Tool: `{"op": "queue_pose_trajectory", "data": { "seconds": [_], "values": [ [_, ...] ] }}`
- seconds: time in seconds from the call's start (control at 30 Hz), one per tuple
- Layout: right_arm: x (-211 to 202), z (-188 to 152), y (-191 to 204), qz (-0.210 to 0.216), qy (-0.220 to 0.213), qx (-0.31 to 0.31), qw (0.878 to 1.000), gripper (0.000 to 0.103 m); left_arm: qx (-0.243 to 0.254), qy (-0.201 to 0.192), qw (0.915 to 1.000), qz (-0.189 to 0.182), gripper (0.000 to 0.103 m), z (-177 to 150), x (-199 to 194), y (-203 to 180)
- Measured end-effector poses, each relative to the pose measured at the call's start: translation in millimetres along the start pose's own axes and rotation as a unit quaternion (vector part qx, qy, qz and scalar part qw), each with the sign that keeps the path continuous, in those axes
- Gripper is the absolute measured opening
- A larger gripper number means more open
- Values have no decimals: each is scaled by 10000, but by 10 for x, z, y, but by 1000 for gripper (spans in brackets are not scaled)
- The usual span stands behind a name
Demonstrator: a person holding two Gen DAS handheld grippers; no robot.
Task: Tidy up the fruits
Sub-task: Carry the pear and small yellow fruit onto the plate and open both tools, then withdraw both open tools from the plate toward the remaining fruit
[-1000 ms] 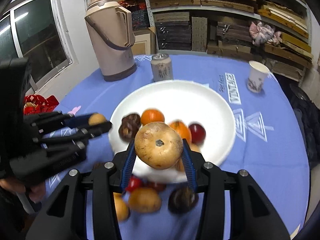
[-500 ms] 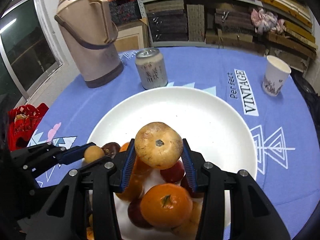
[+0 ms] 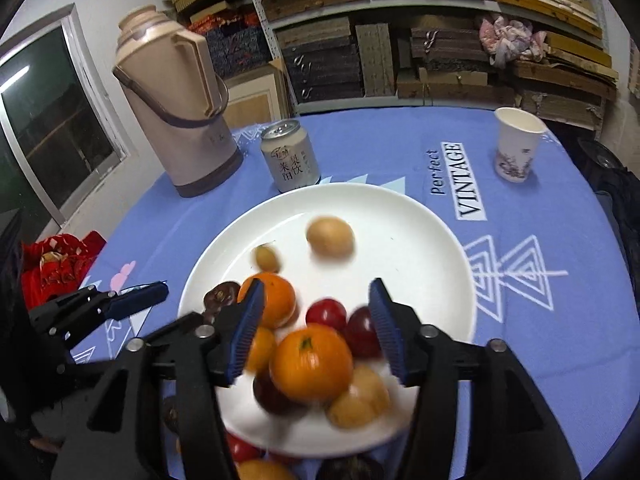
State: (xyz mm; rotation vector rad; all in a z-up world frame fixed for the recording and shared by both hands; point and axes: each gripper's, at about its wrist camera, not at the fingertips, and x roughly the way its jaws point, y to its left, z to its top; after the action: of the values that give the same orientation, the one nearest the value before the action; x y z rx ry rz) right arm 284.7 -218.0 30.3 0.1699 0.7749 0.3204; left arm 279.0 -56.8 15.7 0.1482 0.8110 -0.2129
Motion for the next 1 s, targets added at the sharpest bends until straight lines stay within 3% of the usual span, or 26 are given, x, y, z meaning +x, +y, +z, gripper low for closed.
{"op": "queue_pose_trajectory", "data": {
  "seconds": [0.03, 0.07, 0.27, 0.43, 0.77, 1.0],
  "values": [
    [-123, -68, -20, 10, -137, 82, 9999, 76, -26, -47, 10000, 25, 60, -33, -51, 6],
    [-200, -118, -34, 47, -214, 136, 9997, 79, -27, -90, 9999, 41, 61, -64, -95, 3],
    [-540, -432, -61, 202, -211, 272, 9992, 80, 43, -222, 9997, -5, 61, -277, -353, -84],
    [-734, -752, -14, 136, -229, 275, 9993, 88, 147, -232, 9996, -9, 61, -449, -476, -166],
    [-598, -1145, -14, 467, 2, 522, 9975, 92, 55, 6, 10000, -16, 65, -770, -426, -113],
    [-542, -1215, -156, 674, -124, 803, 9944, 92, 5, 170, 9998, -71, 65, -883, -308, 20]
  ]
}}
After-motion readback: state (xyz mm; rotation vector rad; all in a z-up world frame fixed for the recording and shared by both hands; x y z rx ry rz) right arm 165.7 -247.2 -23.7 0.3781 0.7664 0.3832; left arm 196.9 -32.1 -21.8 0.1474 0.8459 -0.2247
